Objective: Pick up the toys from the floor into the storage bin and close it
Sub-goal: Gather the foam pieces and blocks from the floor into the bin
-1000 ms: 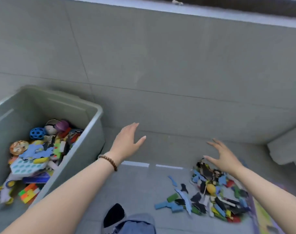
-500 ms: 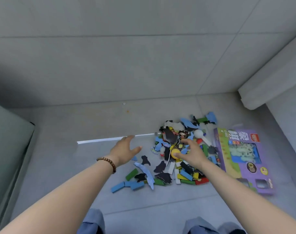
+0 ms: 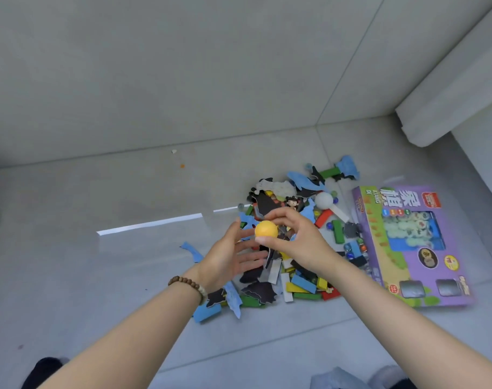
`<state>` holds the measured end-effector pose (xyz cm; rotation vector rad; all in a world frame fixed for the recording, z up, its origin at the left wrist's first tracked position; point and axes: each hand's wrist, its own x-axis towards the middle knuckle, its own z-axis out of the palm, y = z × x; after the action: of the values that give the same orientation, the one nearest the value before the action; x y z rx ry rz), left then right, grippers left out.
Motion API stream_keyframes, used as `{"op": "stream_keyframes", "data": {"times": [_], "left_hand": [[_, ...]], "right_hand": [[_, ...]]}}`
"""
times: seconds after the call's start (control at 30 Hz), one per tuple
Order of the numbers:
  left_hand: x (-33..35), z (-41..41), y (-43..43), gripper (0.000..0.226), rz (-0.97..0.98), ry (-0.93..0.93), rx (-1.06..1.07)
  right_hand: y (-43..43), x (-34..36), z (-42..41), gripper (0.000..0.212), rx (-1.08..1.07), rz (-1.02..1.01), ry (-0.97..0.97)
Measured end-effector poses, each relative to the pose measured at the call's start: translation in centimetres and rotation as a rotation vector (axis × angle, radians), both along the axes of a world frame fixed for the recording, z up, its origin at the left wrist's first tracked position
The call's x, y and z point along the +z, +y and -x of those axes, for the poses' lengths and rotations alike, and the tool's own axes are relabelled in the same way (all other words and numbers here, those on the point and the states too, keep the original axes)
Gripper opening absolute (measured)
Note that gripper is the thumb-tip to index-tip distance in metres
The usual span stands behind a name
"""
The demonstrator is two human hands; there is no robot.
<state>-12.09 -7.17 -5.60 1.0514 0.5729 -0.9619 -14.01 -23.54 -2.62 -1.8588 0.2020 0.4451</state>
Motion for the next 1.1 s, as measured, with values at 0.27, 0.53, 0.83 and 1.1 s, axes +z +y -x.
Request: {"op": "stream_keyframes", "data": {"times": [0.27,0.53,0.83,1.1], "left_hand": [[0.2,-2.9,-2.3,0.024,-0.056,-0.082,0.083],[-0.3,-2.8,-3.2,0.027,-0.113,-0.134,0.066],[0.7,-2.5,-2.8,0.057,0.101,-0.006,-0.05],[0.4,-3.7,-2.4,0.051,0.0,-0.062,-0.028]], "right_hand": [[-7.8,-2.6,-4.0,0.041,-0.362,0.359,-0.056],[-7.5,-6.2,-4.4,0.036,-0.419,0.507,-0.078],[-1.1,-0.9,-1.0,0.04,-0.119,0.041,-0.12],[-3.5,-1.7,-2.3,0.044,-0.23,-0.09,-0.018]]}}
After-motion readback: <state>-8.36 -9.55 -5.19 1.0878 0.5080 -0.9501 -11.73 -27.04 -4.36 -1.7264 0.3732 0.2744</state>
